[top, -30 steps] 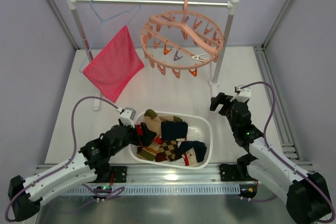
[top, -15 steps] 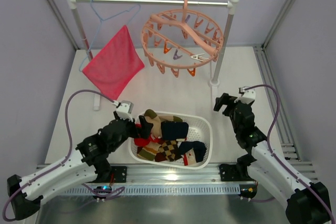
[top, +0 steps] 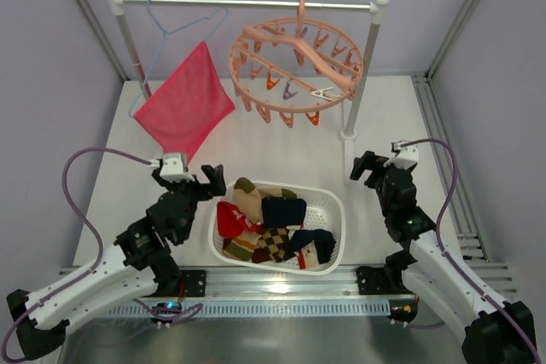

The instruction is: Remove the socks clipped to the hanger

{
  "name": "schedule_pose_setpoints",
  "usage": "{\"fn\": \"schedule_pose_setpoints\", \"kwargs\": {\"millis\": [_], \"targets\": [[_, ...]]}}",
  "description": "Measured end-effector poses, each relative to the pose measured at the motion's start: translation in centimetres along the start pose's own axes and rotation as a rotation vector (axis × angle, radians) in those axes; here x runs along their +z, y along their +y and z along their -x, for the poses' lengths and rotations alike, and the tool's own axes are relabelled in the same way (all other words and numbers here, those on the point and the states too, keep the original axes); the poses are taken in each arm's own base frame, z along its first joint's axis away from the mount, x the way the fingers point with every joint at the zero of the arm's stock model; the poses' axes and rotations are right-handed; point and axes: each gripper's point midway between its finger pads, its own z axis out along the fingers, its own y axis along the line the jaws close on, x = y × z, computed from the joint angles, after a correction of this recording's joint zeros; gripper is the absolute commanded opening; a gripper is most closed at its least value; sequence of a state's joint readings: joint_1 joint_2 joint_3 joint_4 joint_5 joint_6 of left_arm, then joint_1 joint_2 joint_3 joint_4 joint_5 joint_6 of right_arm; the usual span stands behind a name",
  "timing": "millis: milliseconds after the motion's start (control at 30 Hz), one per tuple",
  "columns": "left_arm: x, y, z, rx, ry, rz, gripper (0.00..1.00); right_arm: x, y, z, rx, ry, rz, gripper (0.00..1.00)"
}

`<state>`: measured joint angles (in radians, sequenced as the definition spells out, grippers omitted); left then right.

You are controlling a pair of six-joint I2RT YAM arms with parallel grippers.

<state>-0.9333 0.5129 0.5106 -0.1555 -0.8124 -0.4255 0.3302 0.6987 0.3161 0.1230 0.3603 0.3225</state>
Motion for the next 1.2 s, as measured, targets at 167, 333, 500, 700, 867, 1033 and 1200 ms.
{"fn": "schedule_pose_setpoints", "kwargs": {"millis": [167, 333, 500, 700, 867, 1033, 1200], "targets": [[2.6, -0.8, -0.4, 0.131, 0.011, 0.076, 1.00, 0.0, -0.3, 0.0, -0.003, 0.000, -0.009, 0.98], [5.1, -1.9, -2.2, 0.205, 0.069, 0.056, 1.00, -0.1, -0.6, -0.1, -0.007, 0.006, -0.016, 0.98], [5.3, -2.3, -0.8, 0.161, 0.028, 0.021, 1.00, -0.2, -0.8, 0.3, -0.001, -0.005, -0.019, 0.98], [3.9, -1.5, 2.0, 0.082, -0.063, 0.010, 1.00, -0.2, -0.7, 0.2, -0.001, -0.001, -0.016, 0.98], [3.5, -1.2, 2.7, 0.061, -0.087, 0.015, 1.00, -0.2, -0.7, 0.2, 0.000, -0.001, -0.015, 0.98], [3.7, -1.2, 2.1, 0.076, -0.071, 0.020, 1.00, -0.2, -0.7, 0.3, 0.002, -0.004, -0.015, 0.98], [3.7, -0.9, 2.0, 0.077, -0.072, 0.034, 1.00, -0.3, -0.8, 0.4, 0.004, -0.008, -0.016, 0.98]]}}
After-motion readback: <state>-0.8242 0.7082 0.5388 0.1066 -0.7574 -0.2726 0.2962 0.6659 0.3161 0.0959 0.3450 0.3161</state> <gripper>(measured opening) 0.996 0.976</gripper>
